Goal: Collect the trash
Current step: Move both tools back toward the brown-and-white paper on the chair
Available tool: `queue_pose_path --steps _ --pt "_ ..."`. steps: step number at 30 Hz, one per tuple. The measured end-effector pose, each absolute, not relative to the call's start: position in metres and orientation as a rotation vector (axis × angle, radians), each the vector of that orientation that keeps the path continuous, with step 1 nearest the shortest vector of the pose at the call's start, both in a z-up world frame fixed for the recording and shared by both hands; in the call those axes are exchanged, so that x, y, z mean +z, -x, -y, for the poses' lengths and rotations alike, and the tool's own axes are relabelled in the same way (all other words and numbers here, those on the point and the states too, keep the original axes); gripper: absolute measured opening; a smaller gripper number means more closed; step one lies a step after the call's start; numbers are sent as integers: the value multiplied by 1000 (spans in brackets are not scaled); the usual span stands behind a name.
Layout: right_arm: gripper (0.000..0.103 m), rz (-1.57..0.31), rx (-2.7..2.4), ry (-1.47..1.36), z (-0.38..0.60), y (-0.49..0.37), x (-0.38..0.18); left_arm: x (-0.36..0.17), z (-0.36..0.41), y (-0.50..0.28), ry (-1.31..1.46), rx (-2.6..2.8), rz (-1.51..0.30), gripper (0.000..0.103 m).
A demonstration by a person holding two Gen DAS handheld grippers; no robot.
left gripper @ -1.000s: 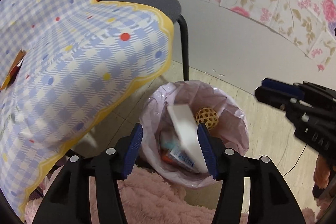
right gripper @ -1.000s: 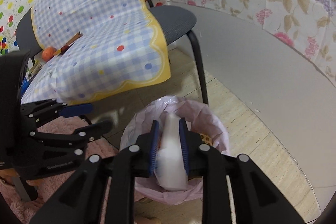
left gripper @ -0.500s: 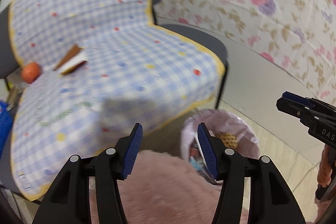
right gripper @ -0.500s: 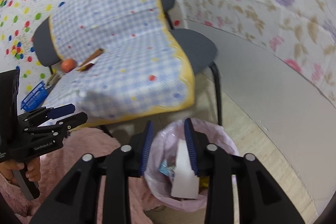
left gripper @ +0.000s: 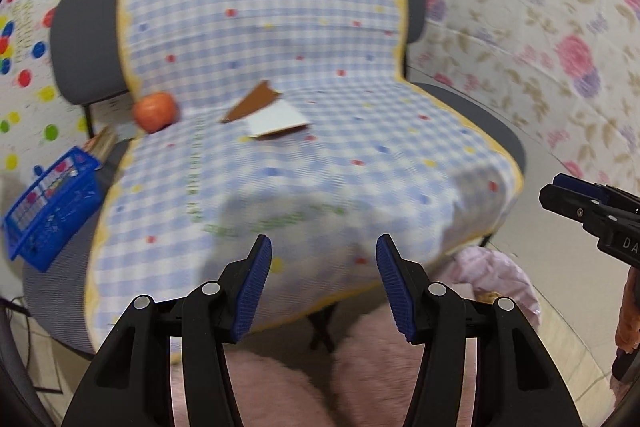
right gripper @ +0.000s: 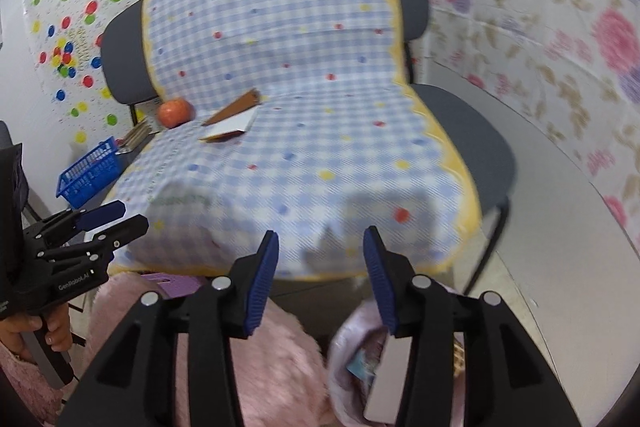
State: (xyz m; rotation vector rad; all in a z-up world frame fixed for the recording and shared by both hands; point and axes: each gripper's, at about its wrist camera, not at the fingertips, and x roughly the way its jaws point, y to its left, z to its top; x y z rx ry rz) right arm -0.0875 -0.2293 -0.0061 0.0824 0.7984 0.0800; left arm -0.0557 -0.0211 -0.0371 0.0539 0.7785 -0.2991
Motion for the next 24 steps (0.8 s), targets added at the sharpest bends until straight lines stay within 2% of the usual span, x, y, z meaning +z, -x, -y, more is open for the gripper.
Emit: queue_pose_path --steps 16,19,23,24 --pt "48 -820 275 -28 146 -24 -6 -13 -90 18 11 9 -780 56" --pt "48 -820 287 -33 135 -54 -6 -10 -108 16 12 71 -775 66" --pt "48 -823 271 -29 126 -88 -8 -6 -123 10 19 112 -775 66" --pt "51 -829 261 -24 124 -97 -11 -5 -125 8 16 117 -773 66"
